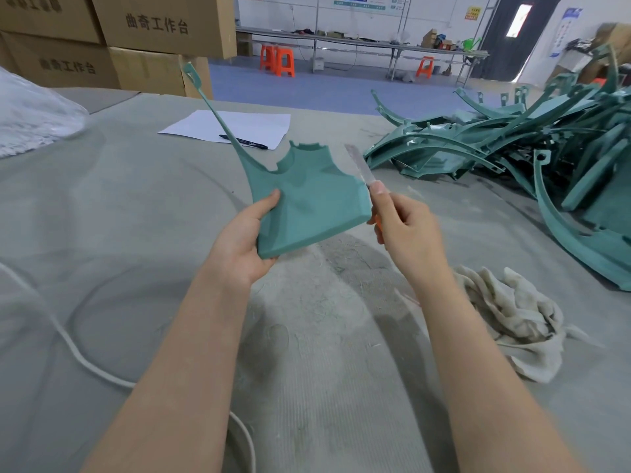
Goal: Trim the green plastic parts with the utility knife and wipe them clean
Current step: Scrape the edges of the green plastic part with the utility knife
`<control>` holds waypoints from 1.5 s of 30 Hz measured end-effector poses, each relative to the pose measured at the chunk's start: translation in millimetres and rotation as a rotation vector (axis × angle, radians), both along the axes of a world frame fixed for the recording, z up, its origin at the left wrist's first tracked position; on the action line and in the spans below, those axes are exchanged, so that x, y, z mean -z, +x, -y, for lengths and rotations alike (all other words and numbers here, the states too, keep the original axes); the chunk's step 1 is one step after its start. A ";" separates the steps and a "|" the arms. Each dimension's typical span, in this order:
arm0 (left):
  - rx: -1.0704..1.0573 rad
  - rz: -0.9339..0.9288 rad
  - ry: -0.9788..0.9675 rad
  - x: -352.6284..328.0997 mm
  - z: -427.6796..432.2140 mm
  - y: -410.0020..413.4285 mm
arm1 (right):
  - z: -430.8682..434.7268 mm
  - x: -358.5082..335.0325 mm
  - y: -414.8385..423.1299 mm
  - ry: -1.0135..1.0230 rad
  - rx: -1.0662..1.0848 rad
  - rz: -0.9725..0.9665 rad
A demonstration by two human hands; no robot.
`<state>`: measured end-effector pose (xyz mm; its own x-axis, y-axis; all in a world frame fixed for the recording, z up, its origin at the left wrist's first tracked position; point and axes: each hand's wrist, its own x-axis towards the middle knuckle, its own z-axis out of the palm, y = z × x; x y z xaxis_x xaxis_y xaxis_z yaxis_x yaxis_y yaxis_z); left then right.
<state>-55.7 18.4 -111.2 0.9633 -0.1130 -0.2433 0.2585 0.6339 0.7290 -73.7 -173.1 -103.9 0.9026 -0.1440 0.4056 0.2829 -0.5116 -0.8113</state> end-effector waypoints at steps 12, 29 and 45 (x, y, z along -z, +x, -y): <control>-0.019 -0.042 0.018 0.1 0.6 1.3 | -2.7 2.6 1.0 0.099 -0.137 0.006; -0.134 -0.098 -0.106 -2.6 -1.3 -1.7 | -7.0 -5.1 -6.2 0.182 -0.151 0.038; -0.091 -0.111 -0.071 -6.4 3.4 -6.3 | -6.6 0.3 -1.5 0.091 -0.099 -0.031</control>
